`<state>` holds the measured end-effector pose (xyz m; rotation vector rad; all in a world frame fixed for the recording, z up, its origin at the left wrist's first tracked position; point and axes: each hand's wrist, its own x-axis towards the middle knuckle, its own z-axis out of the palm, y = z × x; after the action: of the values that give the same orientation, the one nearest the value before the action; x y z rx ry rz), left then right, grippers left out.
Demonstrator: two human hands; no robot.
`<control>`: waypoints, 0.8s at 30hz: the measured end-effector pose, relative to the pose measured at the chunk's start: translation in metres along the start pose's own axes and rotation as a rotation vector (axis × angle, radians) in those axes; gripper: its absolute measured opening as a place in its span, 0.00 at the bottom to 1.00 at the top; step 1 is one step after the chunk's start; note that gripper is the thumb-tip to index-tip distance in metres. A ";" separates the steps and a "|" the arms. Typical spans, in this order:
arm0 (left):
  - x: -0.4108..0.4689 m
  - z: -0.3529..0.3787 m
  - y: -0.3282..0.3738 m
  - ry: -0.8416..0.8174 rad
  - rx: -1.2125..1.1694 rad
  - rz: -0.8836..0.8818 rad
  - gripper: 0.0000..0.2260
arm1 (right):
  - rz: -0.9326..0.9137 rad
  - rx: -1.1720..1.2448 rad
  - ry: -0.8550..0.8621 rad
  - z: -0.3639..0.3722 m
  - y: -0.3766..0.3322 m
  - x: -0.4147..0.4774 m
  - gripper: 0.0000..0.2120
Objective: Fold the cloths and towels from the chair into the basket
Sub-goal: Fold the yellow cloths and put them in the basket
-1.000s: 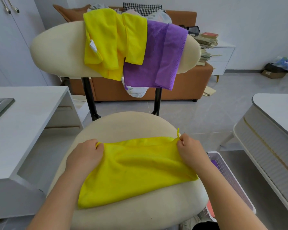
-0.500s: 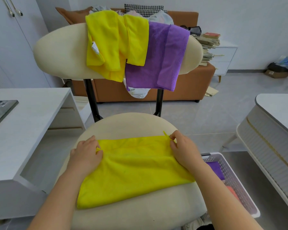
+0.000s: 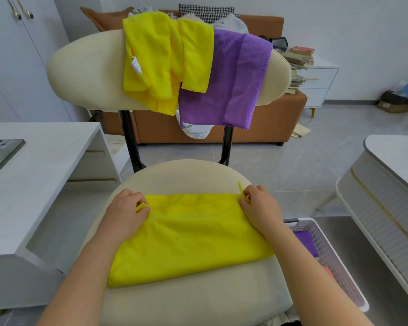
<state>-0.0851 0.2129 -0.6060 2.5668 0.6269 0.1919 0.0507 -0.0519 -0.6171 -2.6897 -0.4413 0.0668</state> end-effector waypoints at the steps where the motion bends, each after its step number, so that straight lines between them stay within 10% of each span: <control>1: 0.000 -0.001 0.002 0.013 -0.036 0.005 0.03 | -0.001 -0.008 0.007 0.000 -0.001 0.000 0.12; 24: -0.010 -0.023 0.019 0.057 -0.294 0.108 0.05 | -0.096 0.587 -0.159 -0.044 0.000 -0.020 0.08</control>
<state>-0.0919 0.2029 -0.5769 2.3179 0.4434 0.3660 0.0369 -0.0747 -0.5773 -2.0911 -0.5060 0.3307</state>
